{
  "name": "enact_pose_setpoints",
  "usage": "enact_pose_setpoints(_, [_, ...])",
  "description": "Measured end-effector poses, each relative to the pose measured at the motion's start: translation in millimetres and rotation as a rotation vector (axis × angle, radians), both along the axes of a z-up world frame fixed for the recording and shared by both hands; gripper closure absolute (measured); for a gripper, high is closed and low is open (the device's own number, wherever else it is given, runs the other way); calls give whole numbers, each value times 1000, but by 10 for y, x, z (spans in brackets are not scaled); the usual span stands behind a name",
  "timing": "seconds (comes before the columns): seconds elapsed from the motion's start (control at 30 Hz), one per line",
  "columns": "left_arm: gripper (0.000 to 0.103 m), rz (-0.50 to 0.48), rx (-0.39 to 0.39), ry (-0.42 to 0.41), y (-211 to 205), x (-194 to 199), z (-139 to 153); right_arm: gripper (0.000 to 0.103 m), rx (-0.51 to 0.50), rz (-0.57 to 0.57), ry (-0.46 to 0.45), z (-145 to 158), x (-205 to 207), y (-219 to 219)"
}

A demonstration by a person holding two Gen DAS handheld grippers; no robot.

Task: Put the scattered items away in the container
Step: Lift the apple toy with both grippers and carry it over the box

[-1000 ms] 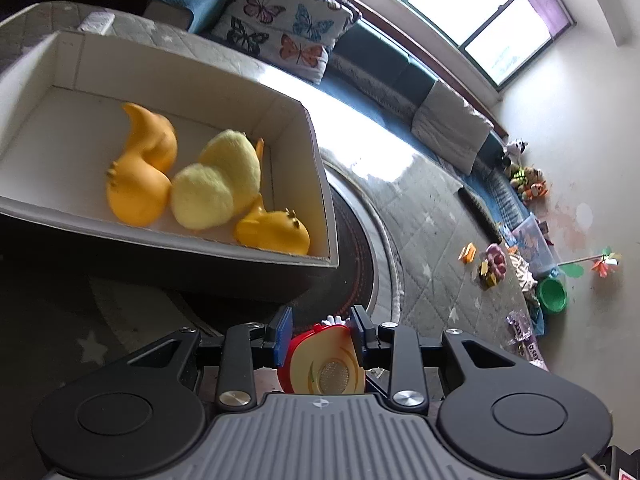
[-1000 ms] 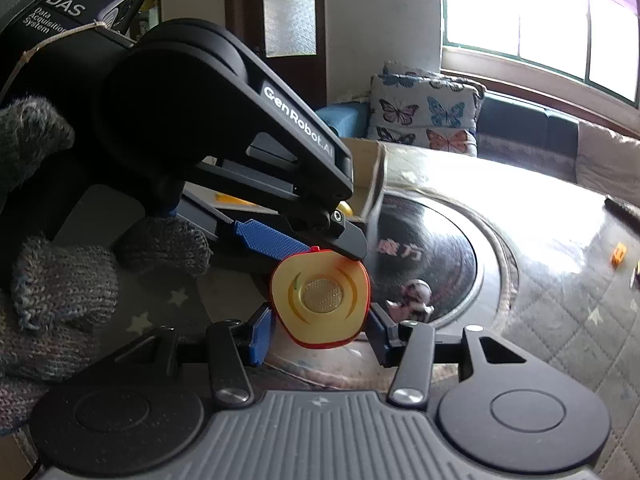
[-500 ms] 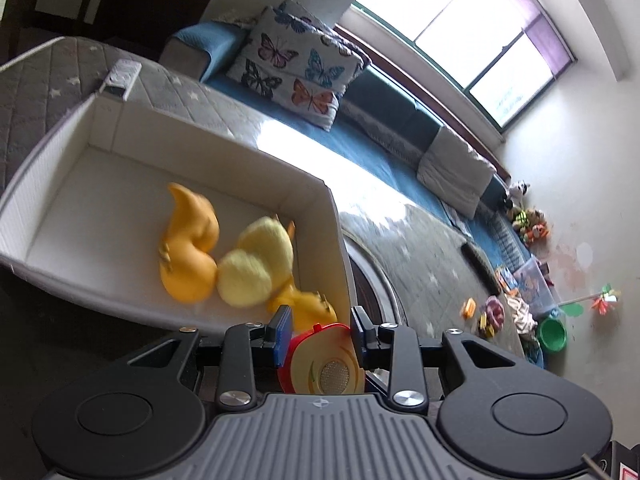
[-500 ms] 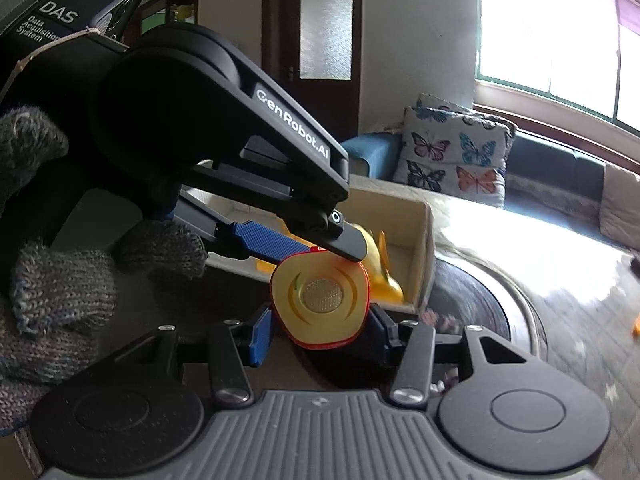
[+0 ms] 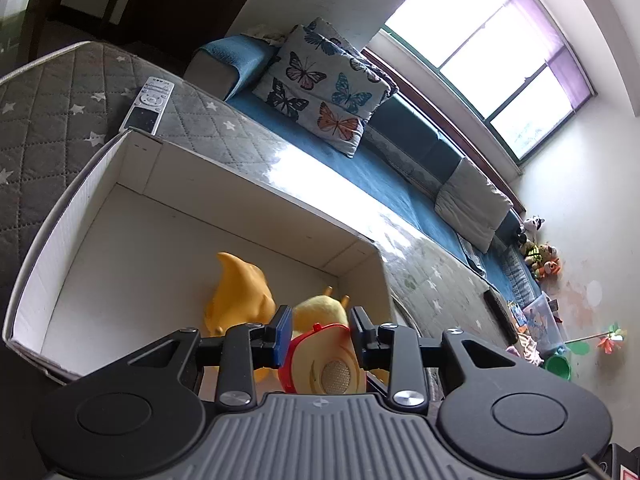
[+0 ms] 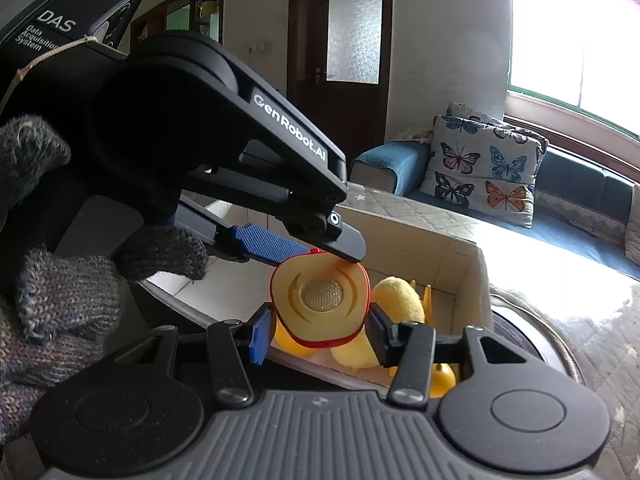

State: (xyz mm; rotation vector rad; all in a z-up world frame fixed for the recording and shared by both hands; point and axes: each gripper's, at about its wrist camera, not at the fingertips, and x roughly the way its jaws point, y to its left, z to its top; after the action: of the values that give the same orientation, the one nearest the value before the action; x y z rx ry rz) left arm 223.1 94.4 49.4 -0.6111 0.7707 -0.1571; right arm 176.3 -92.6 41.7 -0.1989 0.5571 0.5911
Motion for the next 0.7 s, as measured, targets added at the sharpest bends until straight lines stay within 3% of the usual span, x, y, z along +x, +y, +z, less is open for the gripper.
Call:
enact_pose_setpoints(0.23, [70, -3, -11, 19, 32, 64, -129, 53, 1, -6, 24, -150, 133, 25])
enact_pose_setpoints(0.7, [70, 3, -19, 19, 85, 79, -173, 54, -13, 6, -4, -157, 79, 106])
